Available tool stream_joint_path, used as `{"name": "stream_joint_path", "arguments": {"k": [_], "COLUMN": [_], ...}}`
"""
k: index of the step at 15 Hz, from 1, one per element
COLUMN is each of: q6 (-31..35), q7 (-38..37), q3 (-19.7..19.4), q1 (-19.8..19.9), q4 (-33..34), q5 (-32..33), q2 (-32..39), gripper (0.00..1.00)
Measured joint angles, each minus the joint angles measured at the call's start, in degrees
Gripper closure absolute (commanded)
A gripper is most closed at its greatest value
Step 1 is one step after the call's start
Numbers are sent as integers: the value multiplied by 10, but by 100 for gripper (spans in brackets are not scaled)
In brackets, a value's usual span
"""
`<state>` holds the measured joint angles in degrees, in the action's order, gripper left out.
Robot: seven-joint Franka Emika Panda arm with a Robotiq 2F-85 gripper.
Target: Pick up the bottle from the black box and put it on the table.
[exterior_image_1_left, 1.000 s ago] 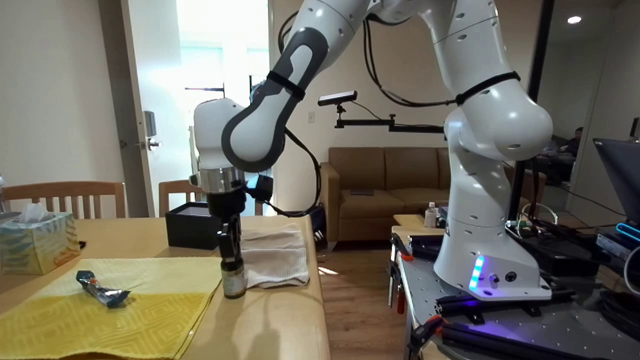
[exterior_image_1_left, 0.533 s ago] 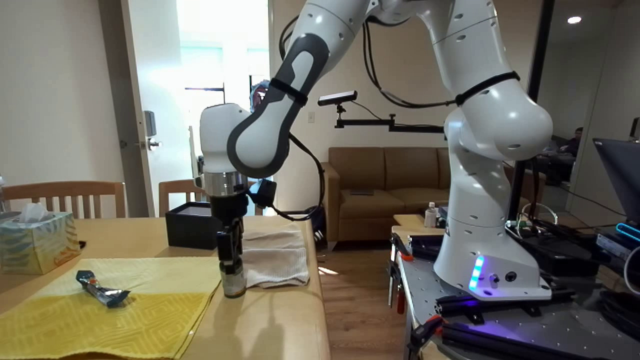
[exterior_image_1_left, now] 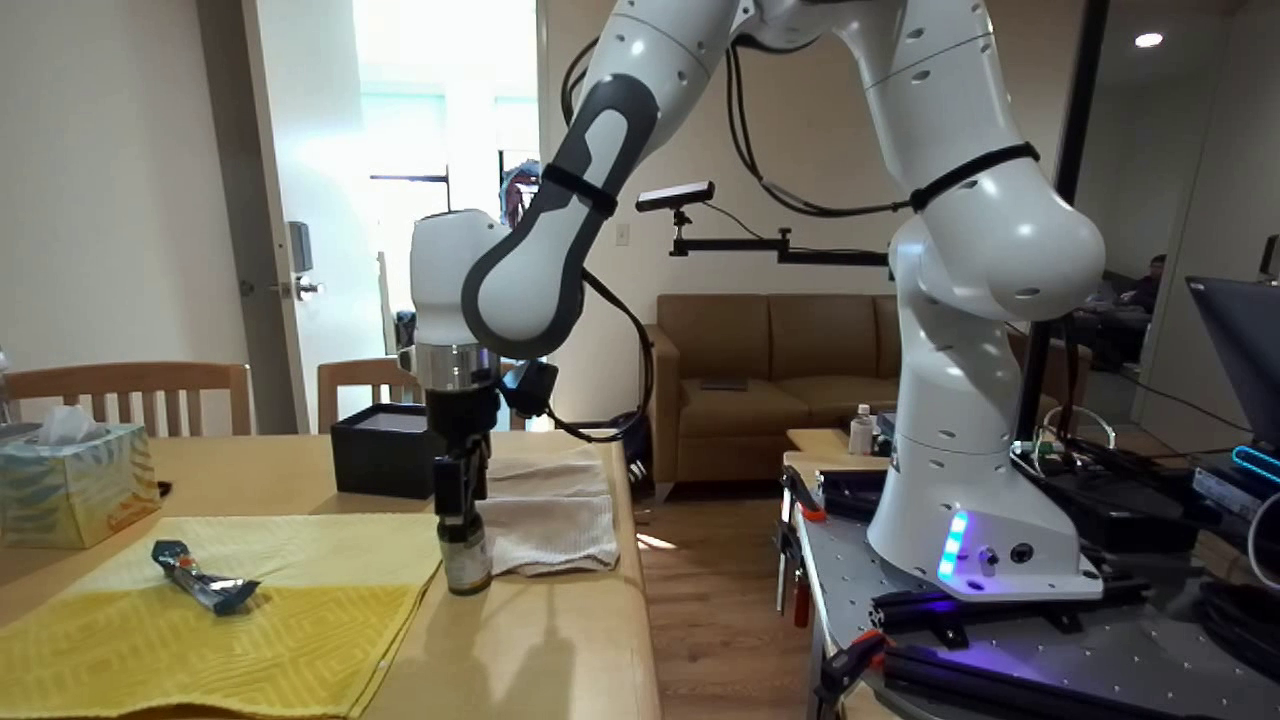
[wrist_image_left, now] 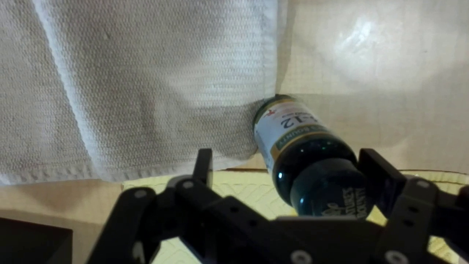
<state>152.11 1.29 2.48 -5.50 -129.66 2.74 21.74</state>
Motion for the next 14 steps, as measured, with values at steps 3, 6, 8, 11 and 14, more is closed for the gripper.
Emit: {"name": "stream_joint_path", "arguments": {"k": [3,6,8,11,14], "q6": [17,20,20,20,20], "q7": [0,0,0,0,0], "q3": [-1,-1,-1,-1,-1], "q1": [-1,-2,-2,-2,-2], "q4": [-12,-20,-21,-22,-23], "q5": [3,5,5,5,6], "q2": [-9,-19,-23,-27,-30], "gripper": [25,40,54,73,73]}}
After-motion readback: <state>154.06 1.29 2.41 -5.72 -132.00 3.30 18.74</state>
